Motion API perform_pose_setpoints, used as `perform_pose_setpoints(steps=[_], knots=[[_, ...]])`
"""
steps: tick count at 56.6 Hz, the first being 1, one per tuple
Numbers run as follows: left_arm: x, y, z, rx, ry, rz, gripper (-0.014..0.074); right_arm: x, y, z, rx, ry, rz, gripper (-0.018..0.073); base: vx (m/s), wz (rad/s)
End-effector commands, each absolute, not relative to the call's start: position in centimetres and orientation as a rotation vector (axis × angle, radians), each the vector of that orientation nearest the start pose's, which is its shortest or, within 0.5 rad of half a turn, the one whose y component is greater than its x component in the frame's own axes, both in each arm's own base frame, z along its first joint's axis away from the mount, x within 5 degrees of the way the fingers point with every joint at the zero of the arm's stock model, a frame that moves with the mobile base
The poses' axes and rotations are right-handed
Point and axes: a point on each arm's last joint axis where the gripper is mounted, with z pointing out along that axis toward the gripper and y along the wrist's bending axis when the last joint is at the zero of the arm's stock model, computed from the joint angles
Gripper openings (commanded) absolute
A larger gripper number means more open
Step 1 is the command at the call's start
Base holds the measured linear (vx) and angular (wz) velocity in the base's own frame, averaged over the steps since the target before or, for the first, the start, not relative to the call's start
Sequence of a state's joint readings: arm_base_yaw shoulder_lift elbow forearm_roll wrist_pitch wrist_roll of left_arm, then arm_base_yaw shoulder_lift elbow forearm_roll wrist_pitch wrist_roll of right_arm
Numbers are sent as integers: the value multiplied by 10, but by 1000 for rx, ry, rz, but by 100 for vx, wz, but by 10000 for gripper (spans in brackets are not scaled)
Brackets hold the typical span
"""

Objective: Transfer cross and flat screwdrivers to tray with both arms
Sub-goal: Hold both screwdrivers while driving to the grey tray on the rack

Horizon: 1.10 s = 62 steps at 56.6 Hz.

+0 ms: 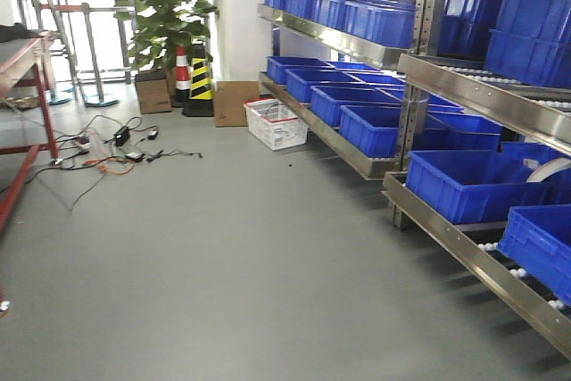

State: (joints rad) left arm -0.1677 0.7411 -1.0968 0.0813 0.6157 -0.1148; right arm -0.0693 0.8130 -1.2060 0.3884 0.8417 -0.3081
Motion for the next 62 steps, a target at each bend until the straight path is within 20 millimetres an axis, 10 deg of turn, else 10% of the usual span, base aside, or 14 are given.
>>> perform_pose_setpoints(steps=[1, 62], knots=[[121, -17, 471, 69, 1619, -137, -6, 128, 16, 478, -137, 1765, 192, -8, 56, -21], [121, -17, 471, 69, 1618, -137, -6, 128, 16, 478, -137, 1765, 192, -8, 50, -46]])
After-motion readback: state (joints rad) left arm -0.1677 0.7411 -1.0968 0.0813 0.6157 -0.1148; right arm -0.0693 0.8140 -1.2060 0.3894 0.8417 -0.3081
